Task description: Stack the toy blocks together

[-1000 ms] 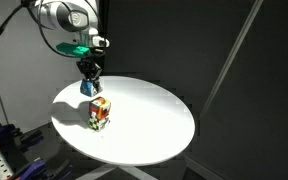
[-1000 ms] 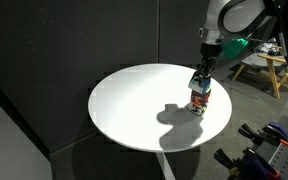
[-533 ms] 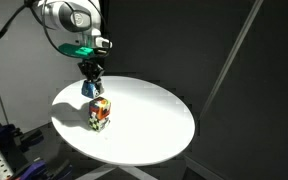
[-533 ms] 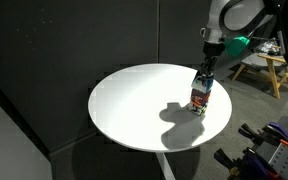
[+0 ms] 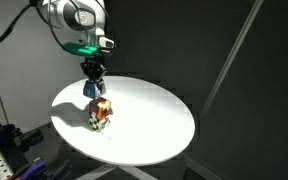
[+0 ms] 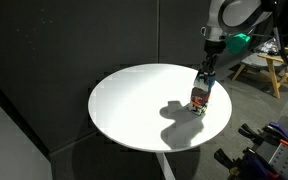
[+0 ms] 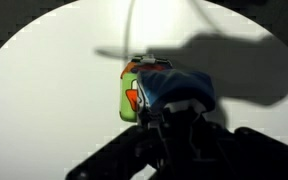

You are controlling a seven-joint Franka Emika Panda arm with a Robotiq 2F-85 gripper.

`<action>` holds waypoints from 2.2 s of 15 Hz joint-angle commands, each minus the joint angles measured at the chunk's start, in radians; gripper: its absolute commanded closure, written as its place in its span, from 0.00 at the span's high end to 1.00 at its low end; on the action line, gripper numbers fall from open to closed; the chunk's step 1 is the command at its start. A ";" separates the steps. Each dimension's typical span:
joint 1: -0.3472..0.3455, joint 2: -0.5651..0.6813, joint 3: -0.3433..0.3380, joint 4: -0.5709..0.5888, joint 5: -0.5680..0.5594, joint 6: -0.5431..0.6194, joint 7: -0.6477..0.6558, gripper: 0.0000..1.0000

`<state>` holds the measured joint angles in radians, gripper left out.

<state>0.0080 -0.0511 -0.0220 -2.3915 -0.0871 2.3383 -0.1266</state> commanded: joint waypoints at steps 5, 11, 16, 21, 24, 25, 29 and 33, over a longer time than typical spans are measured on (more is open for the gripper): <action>-0.024 0.043 -0.012 0.067 0.010 -0.041 -0.024 0.07; -0.029 0.078 -0.014 0.098 0.010 -0.042 -0.019 0.07; -0.031 0.099 -0.014 0.106 0.005 -0.037 -0.023 0.07; -0.032 0.118 -0.013 0.113 0.003 -0.036 -0.025 0.07; -0.032 0.125 -0.013 0.117 0.003 -0.036 -0.026 0.08; -0.032 0.127 -0.013 0.118 0.003 -0.037 -0.025 0.07; -0.032 0.132 -0.013 0.118 0.000 -0.036 -0.026 0.44; -0.033 0.130 -0.013 0.117 0.001 -0.038 -0.026 0.67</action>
<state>-0.0137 0.0748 -0.0362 -2.2992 -0.0871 2.3302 -0.1268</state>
